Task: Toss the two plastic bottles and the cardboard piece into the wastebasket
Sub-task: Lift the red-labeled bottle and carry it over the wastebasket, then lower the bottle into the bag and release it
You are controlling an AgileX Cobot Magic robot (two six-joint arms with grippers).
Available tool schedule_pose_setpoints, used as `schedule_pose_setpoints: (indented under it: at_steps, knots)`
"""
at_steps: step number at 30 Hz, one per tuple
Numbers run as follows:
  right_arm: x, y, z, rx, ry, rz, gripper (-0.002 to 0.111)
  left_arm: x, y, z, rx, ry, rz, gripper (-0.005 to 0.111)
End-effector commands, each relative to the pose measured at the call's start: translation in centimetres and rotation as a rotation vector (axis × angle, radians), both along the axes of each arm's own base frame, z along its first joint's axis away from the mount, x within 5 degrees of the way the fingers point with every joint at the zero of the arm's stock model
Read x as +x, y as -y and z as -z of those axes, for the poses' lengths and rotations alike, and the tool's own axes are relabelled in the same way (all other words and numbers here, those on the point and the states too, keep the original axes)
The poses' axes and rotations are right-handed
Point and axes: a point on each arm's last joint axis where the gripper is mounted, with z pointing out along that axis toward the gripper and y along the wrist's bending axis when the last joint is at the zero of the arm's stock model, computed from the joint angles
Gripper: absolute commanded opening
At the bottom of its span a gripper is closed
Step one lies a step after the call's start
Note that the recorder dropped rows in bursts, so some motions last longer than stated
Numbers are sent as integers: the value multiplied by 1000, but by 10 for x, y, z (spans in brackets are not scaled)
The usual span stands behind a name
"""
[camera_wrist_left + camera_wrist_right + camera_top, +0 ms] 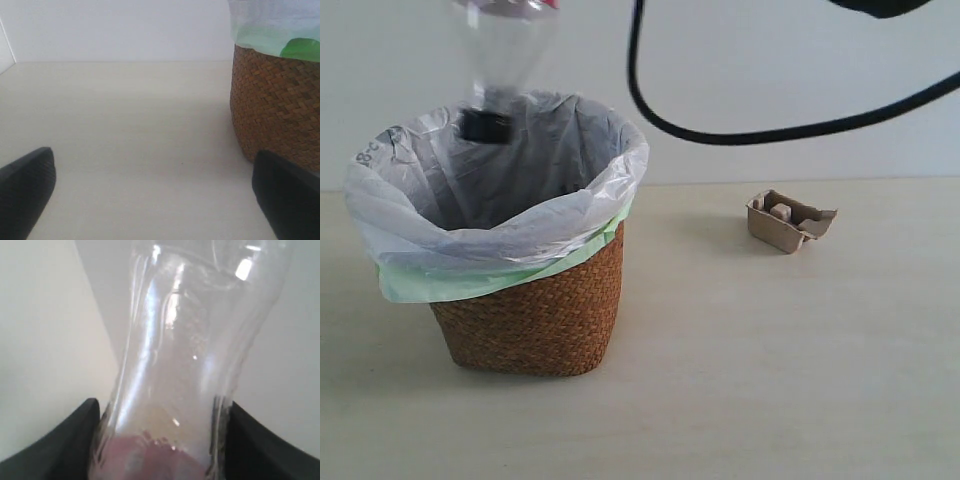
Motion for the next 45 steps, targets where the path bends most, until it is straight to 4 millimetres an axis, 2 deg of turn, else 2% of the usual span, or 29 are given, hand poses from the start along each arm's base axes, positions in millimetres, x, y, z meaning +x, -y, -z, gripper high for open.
schedule_pose_setpoints:
  at_steps: [1, 4, 7, 10, 13, 16, 19, 22, 25, 28, 30, 33, 35, 37, 39, 40, 41, 43, 45]
  knots:
    - [-23, -11, -28, 255, 150, -124, 0, 0, 0, -3, -9, 20, 5, 108]
    - [-23, -11, -28, 247, 151, -122, 0, 0, 0, -3, -9, 20, 5, 108]
    - [-20, -12, -19, 126, 138, -88, 0, 0, 0, -3, -9, 20, 5, 108]
    - [-17, -12, -7, -94, 190, -48, 0, 0, 0, -3, -9, 20, 5, 108]
    - [-6, -4, 4, -342, 273, -2, 0, 0, 0, -3, -9, 20, 5, 108]
    - [14, 17, 15, -533, 278, 64, 0, 0, 0, -3, -9, 20, 5, 108]
    - [42, 55, 19, -641, 229, 182, 0, 0, 0, -3, -9, 20, 5, 108]
    - [62, 94, 18, -676, 175, 298, 0, 0, 0, -3, -9, 20, 5, 108]
    - [74, 126, 15, -703, 152, 392, 0, 0, 0, -3, -9, 20, 5, 108]
    - [79, 143, 14, -672, 108, 448, 0, 0, 0, -3, -9, 20, 5, 108]
    - [80, 143, 15, -601, 53, 459, 0, 0, 0, -3, -9, 20, 5, 108]
    - [80, 135, 20, -356, -128, 453, 0, 0, 0, -3, -9, 20, 5, 108]
    - [77, 121, 22, -138, -279, 412, 0, 0, 0, -3, -9, 20, 5, 108]
    - [68, 97, 17, 57, -359, 325, 0, 0, 0, -3, -9, 20, 5, 108]
    - [56, 73, 6, 202, -336, 250, 1, 0, 0, -3, -9, 20, 5, 108]
    - [48, 61, -2, 275, -287, 219, 2, 0, 0, -3, -9, 20, 5, 108]
    - [35, 41, -14, 339, -166, 172, 8, 0, 0, -3, -9, 20, 5, 108]
    - [29, 26, -22, 292, 27, 167, 14, 0, 0, -3, -9, 20, 5, 108]
    - [28, 16, -21, 299, 62, 158, 22, 0, 0, -3, -9, 20, 5, 108]
